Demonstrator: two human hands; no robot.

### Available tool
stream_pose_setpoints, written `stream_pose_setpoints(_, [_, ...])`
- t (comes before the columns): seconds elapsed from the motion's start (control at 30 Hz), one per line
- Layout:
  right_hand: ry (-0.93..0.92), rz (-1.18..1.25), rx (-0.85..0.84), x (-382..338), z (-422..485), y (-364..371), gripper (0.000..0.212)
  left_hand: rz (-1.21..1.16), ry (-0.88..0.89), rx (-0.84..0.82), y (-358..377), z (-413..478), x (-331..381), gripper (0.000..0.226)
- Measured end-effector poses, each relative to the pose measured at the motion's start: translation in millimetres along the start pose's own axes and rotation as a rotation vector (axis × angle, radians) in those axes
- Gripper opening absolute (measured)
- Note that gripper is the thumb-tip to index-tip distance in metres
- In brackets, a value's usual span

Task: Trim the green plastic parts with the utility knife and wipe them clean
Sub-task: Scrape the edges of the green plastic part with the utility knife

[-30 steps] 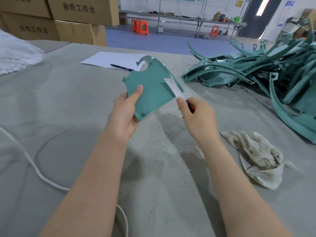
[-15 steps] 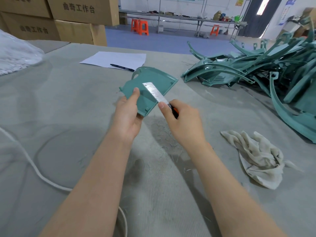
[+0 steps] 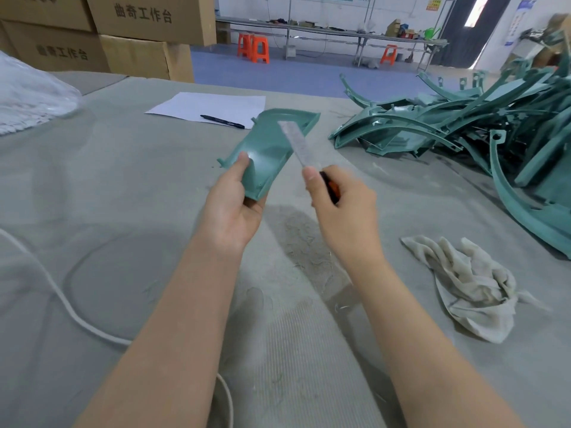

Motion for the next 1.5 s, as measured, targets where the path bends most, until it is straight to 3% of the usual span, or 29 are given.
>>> stream_pose_setpoints(0.27, [-0.021,0.035,0.031,-2,-2,-1,0.040,-0.044,-0.104,-0.103,9,-6,-7,0.015])
stream_pose_setpoints(0.5, [-0.173,-0.081,-0.094,-12,-9,16,0.036,-0.088,-0.138,-0.080,11,-7,-7,0.022])
stream_pose_setpoints(0.67, [-0.268,-0.080,-0.186,-19,-13,21,0.036,-0.160,-0.203,-0.158,12,-11,-6,0.025])
stream_pose_setpoints(1.0, [-0.075,0.051,0.087,-1,-1,-5,0.044,-0.166,-0.278,-0.180,16,-14,-10,0.021])
stream_pose_setpoints(1.17, [-0.075,-0.008,0.058,2,0,-2,0.045,-0.107,-0.202,-0.104,14,-12,-11,0.019])
stream_pose_setpoints(1.33, [-0.155,-0.128,-0.086,-5,-5,11,0.041,-0.088,-0.111,-0.043,8,-5,-5,0.017])
stream_pose_setpoints(1.5, [-0.221,-0.139,-0.175,-10,-7,16,0.041,0.123,0.023,-0.082,4,-2,1,0.020])
Point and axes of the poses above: each hand's wrist, its own z-axis towards the middle knuckle, its own y-axis out of the palm, x = y × z, the point moved 3 cm from there along z, towards the middle knuckle, and after that the axes turned 7 degrees about -x, right-handed, at the moved point
